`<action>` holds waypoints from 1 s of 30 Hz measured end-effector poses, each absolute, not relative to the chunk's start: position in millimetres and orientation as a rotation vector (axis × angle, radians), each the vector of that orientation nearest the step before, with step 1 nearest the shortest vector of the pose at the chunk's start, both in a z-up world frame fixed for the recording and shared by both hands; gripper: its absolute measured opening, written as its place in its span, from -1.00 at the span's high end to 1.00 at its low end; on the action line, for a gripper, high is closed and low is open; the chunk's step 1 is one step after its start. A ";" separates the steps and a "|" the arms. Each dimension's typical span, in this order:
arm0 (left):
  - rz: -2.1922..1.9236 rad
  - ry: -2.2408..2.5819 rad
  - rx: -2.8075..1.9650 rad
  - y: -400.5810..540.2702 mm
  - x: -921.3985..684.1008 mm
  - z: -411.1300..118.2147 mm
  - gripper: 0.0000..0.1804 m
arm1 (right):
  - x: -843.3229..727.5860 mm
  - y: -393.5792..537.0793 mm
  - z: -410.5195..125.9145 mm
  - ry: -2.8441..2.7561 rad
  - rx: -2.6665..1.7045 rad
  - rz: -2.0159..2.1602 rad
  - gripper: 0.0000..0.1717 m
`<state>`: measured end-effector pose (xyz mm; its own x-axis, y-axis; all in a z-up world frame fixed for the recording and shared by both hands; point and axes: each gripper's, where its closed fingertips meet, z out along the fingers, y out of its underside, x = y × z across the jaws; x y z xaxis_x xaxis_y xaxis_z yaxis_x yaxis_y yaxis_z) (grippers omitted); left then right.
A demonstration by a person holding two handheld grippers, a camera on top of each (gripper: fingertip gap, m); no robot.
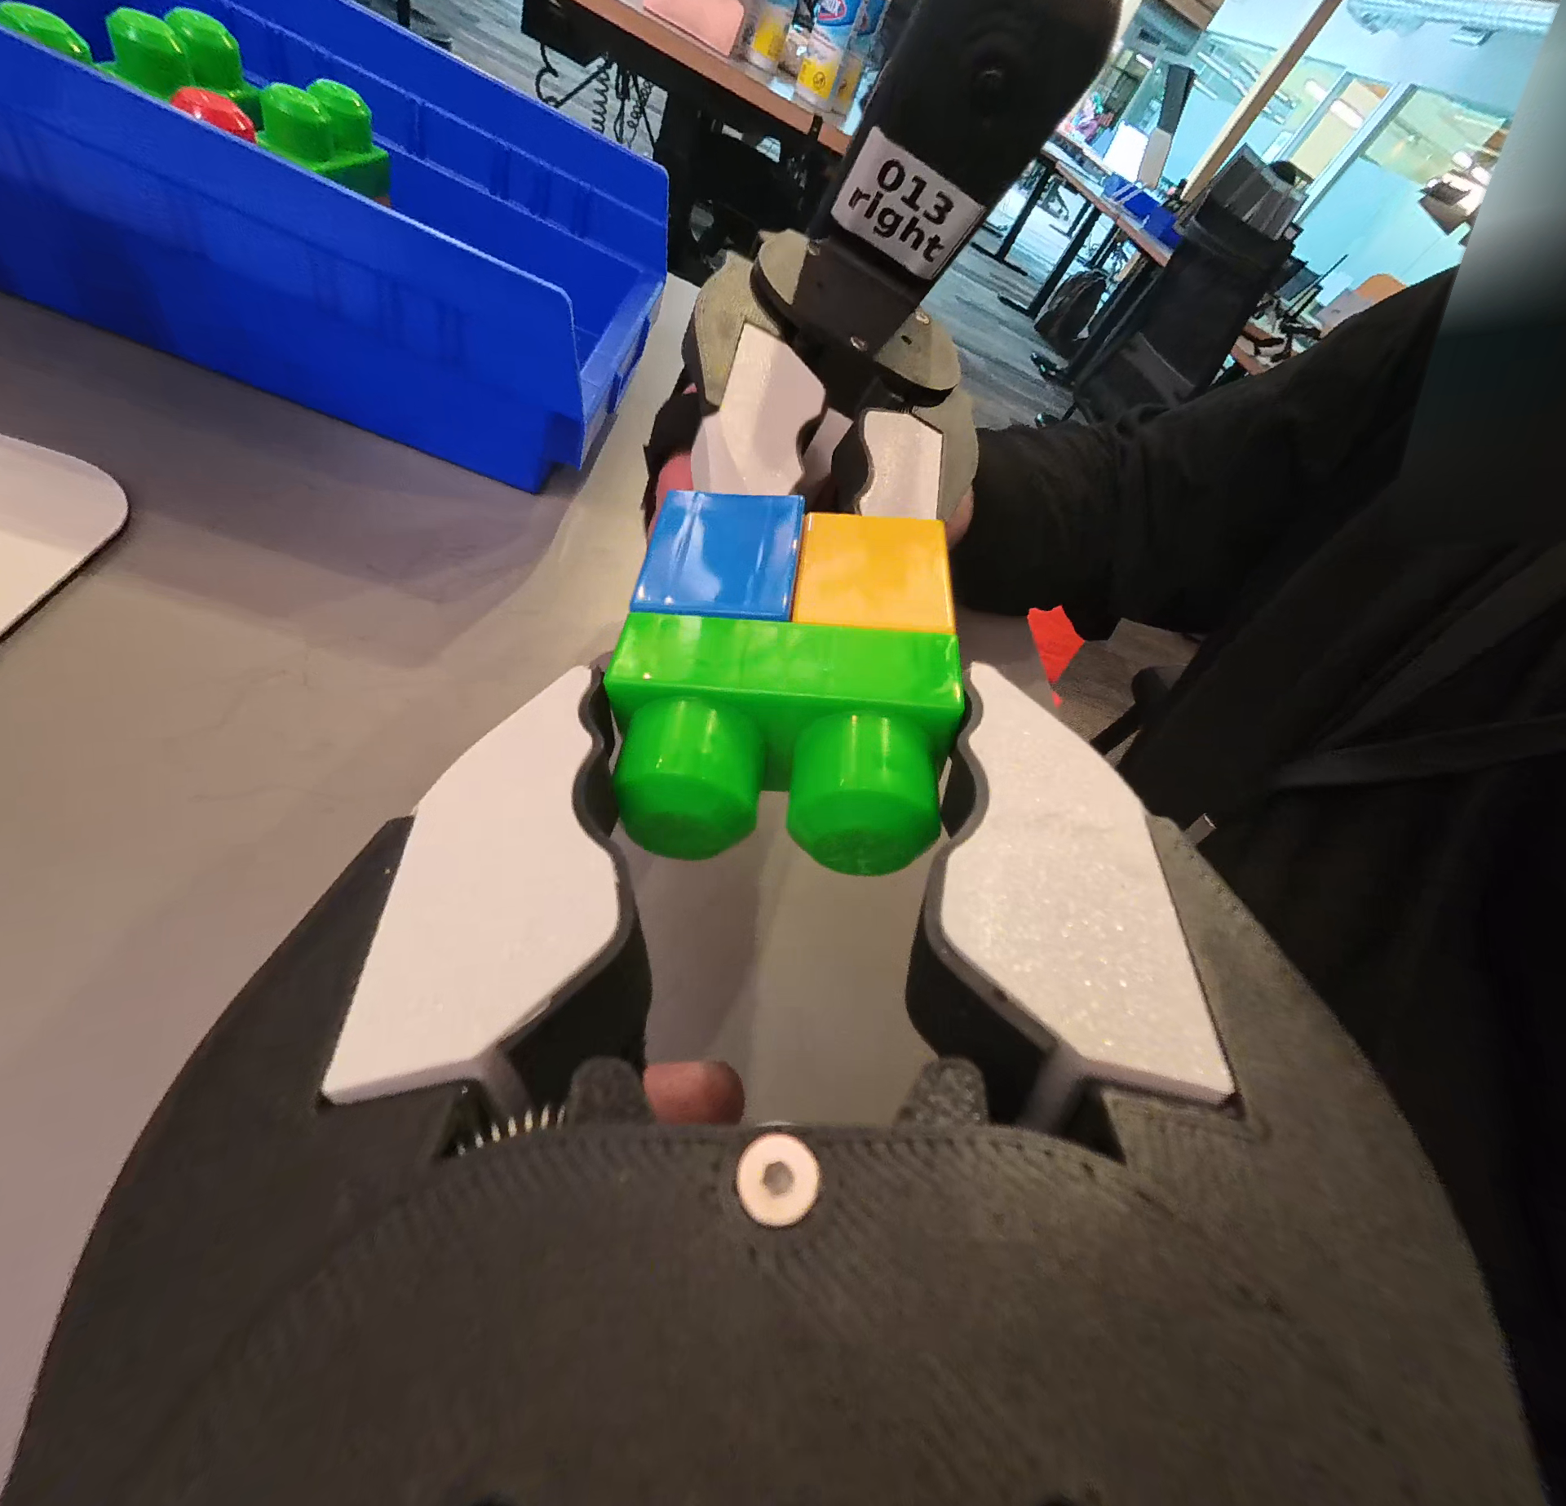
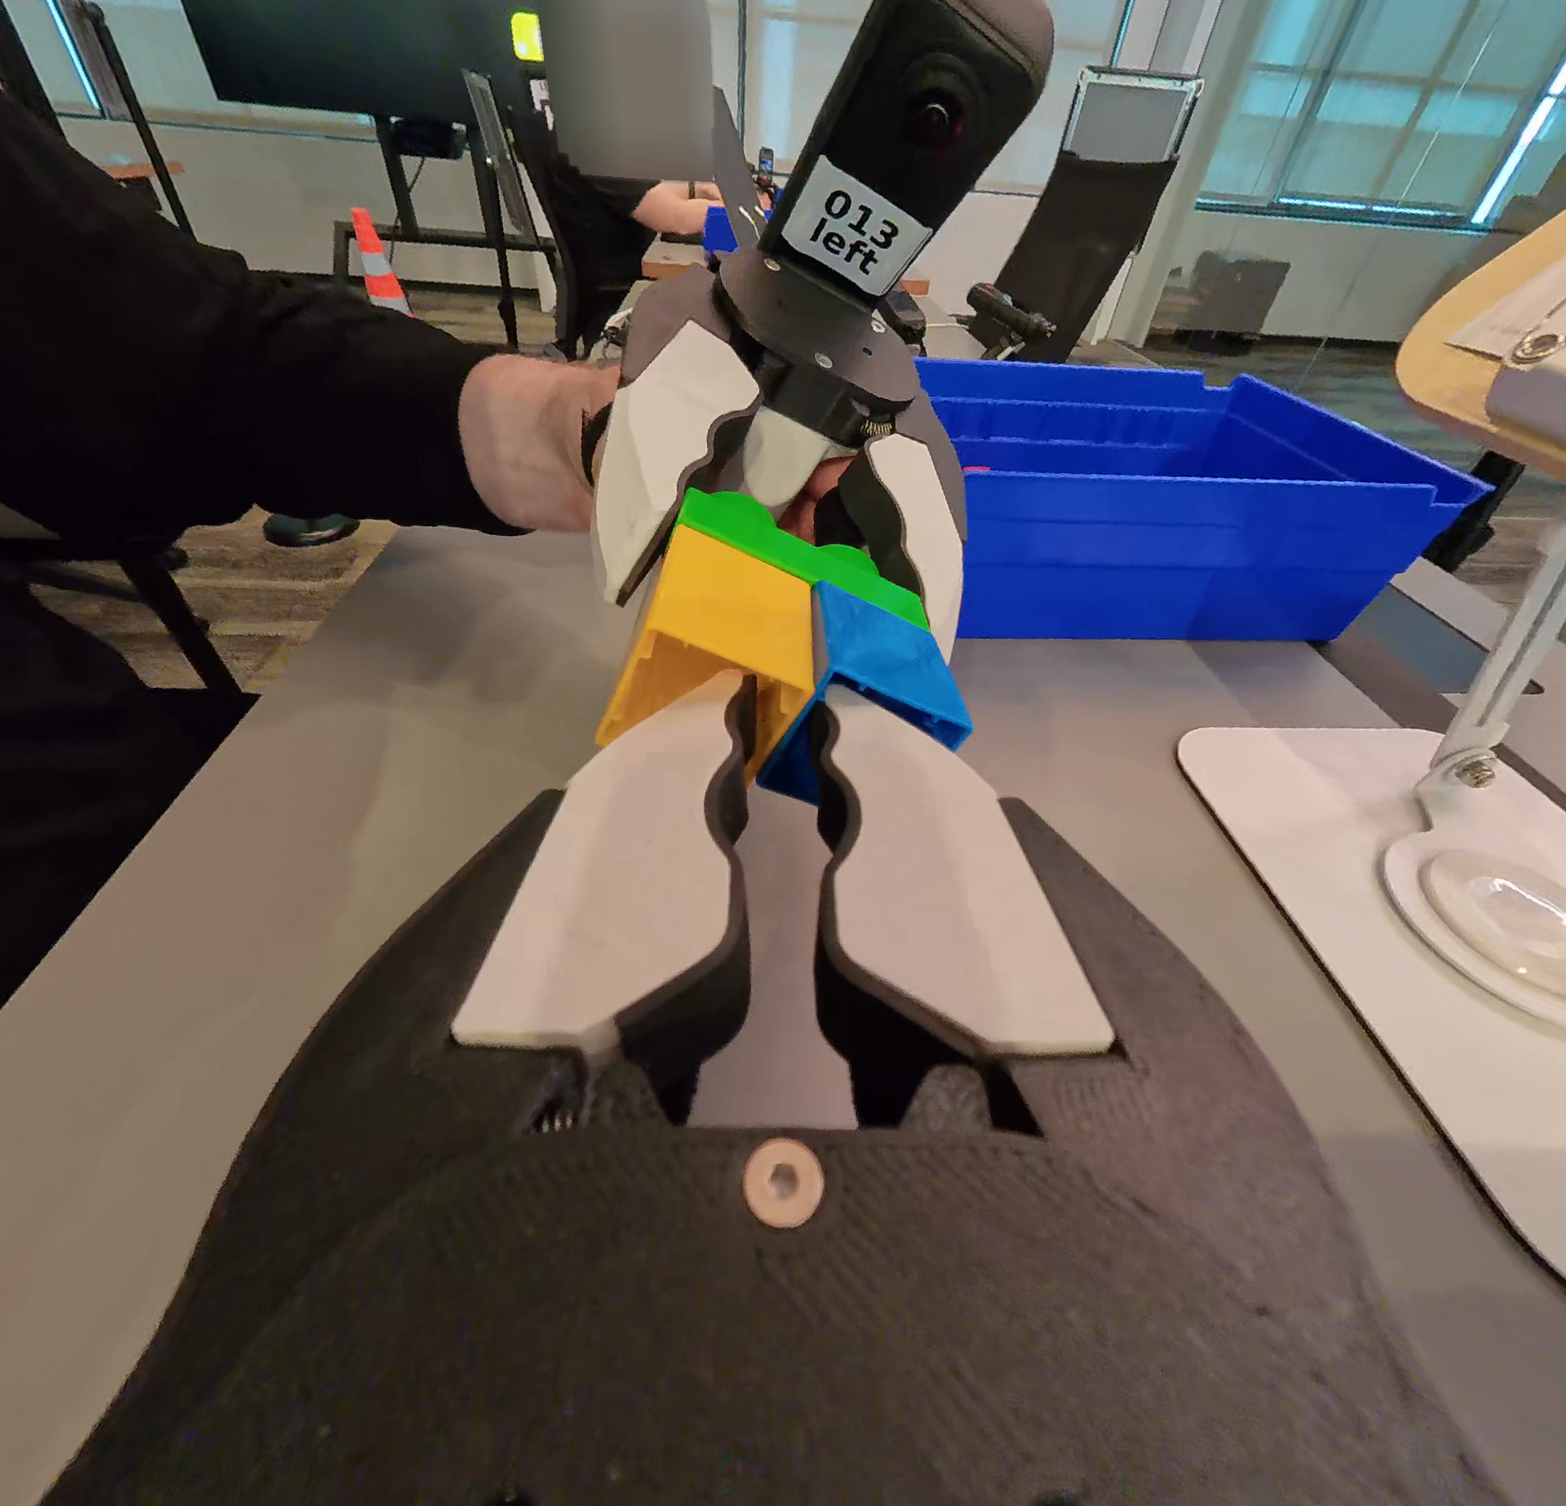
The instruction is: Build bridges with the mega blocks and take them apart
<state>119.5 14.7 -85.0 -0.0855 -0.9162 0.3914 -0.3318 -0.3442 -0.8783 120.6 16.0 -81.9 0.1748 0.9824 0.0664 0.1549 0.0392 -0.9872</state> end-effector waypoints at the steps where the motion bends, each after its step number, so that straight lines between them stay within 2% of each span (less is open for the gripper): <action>1: -1.452 1.360 -1.663 13.7 119.8 -84.4 0.16 | 120.4 14.6 -81.3 -1.212 -1.343 0.957 0.88; 6: -1.475 1.349 -1.635 10.5 122.4 -78.5 0.16 | 121.4 11.1 -74.0 -1.196 -1.286 0.949 0.90; 18: -1.041 1.647 -1.651 8.0 118.4 -101.9 0.17 | 118.9 9.9 -89.0 -1.286 -1.347 0.897 0.92; 21: -1.058 1.626 -1.632 7.5 119.0 -97.8 0.17 | 118.8 8.8 -86.1 -1.290 -1.327 0.883 0.93; 25: -0.971 1.645 -1.611 10.4 119.7 -97.0 0.17 | 118.4 12.2 -87.9 -1.283 -1.347 0.868 0.82; 30: -0.968 1.615 -1.603 14.4 119.8 -94.9 0.17 | 123.8 14.3 -82.2 -1.270 -1.327 0.859 0.81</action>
<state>119.8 14.4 -94.9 -0.0350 -0.9982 0.0479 -0.5130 -0.0232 -0.8581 123.8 14.3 -82.2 0.1763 0.9709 0.1622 0.2103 0.1238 -0.9698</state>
